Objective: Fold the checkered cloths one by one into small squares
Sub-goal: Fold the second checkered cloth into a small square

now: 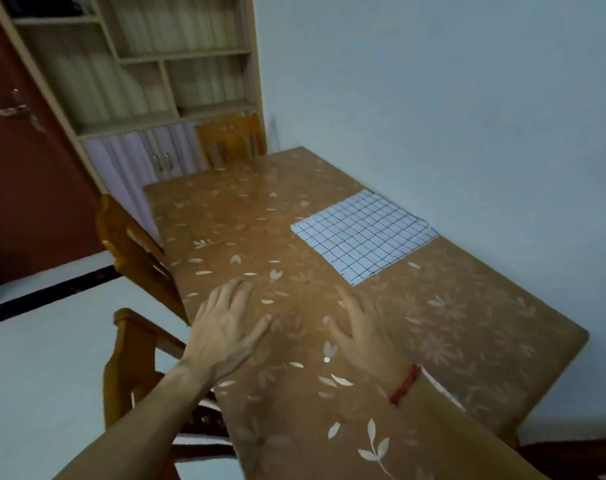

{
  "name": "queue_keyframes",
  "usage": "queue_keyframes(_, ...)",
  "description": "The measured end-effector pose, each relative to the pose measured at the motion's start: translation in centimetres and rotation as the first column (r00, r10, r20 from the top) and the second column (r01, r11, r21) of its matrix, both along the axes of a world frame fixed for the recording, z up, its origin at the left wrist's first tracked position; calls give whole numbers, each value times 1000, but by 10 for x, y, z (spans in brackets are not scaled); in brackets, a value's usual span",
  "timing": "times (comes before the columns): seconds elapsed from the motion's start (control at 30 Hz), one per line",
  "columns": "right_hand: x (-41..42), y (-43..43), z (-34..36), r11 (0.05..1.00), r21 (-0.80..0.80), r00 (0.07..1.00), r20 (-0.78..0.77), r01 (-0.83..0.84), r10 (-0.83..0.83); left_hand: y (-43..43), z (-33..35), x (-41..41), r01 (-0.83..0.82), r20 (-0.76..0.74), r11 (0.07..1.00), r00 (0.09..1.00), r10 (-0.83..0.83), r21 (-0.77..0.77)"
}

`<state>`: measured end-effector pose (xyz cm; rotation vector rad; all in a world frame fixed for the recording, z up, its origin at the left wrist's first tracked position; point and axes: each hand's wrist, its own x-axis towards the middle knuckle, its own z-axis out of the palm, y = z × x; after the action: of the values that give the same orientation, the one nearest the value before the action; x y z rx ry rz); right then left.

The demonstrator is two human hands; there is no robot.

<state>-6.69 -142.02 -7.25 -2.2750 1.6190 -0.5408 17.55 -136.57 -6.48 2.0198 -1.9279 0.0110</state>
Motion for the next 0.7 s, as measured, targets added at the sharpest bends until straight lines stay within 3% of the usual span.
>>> queue_keyframes(0.37,140,26,3,892,-8,892,-15,-452,452,110,8,93,-438,73,899,896,439,-25)
queue_keyframes(0.7,245,68,7,794,27,792,-51,-608,608,175,-3,179,-600,51,800,799,600,-13)
